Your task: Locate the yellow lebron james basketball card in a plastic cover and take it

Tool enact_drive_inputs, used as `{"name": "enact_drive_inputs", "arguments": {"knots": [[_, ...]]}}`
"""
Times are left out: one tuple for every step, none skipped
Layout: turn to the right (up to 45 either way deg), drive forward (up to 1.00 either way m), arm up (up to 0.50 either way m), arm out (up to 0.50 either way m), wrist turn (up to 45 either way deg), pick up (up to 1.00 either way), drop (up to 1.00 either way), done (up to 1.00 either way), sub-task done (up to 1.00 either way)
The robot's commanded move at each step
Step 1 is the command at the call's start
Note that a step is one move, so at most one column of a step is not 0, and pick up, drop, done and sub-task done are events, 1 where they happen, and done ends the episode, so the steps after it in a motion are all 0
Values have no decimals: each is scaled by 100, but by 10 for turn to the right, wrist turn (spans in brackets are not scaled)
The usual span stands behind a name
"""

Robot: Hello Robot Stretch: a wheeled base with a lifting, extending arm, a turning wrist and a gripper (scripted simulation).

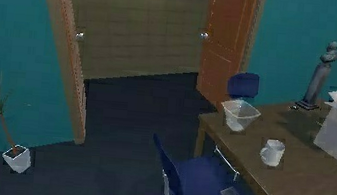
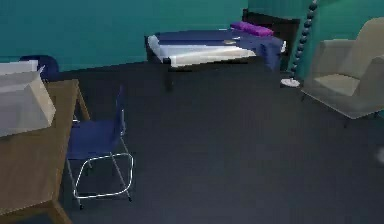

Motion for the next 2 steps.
{"name": "enact_drive_inputs", "arguments": {"knots": [[-450, 0, 0, 0, 0, 0, 0, 0, 0], [-180, 0, 0, 0, 0, 0, 0, 0, 0]]}}
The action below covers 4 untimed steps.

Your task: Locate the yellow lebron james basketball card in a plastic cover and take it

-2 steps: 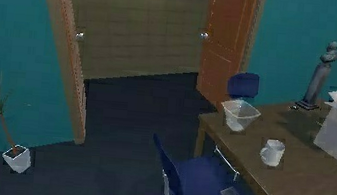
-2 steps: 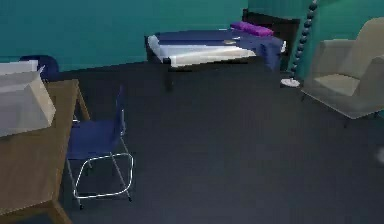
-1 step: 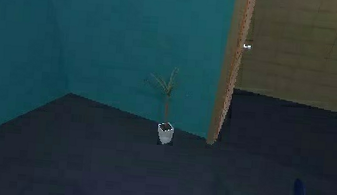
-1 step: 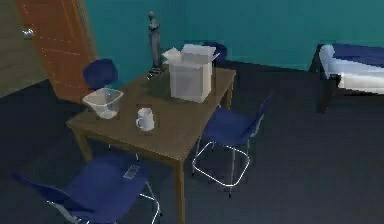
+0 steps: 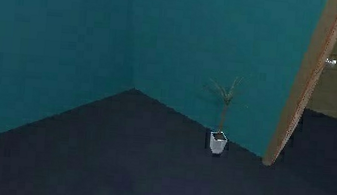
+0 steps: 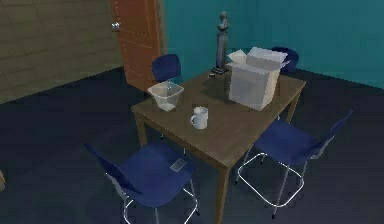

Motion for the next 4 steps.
{"name": "enact_drive_inputs", "arguments": {"knots": [[-30, 0, 0, 0, 0, 0, 0, 0, 0], [450, 0, 0, 0, 0, 0, 0, 0, 0], [450, 0, 0, 0, 0, 0, 0, 0, 0], [450, 0, 0, 0, 0, 0, 0, 0, 0]]}}
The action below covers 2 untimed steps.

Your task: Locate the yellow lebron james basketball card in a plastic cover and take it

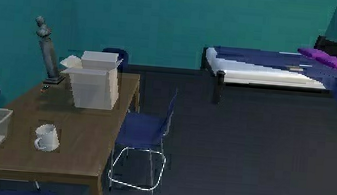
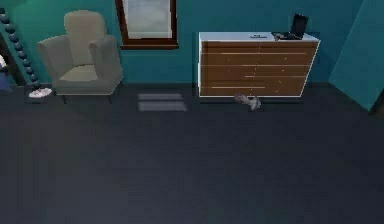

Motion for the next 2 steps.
{"name": "enact_drive_inputs", "arguments": {"knots": [[90, 0, 0, 0, 0, 0, 0, 0, 0], [0, 70, 0, 0, 0, 0, 0, 0, 0]]}}
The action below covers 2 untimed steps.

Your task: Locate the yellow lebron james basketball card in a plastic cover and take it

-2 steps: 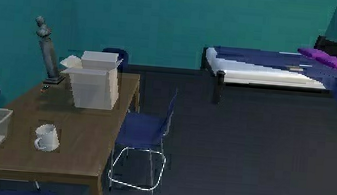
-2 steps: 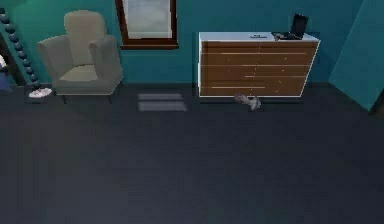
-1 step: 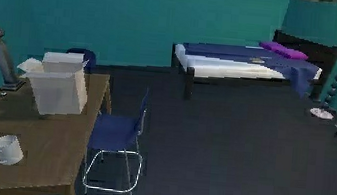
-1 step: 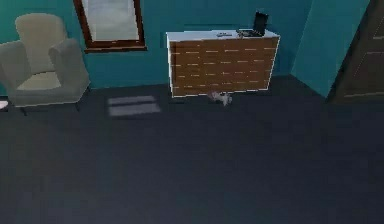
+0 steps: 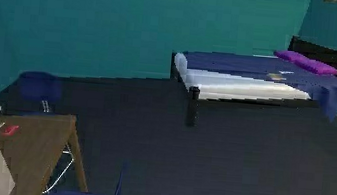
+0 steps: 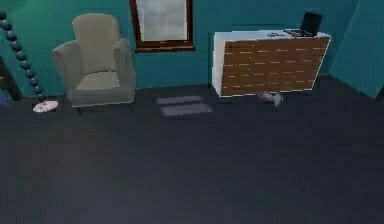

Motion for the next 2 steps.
{"name": "enact_drive_inputs", "arguments": {"knots": [[450, 0, 0, 0, 0, 0, 0, 0, 0], [450, 0, 0, 0, 0, 0, 0, 0, 0]]}}
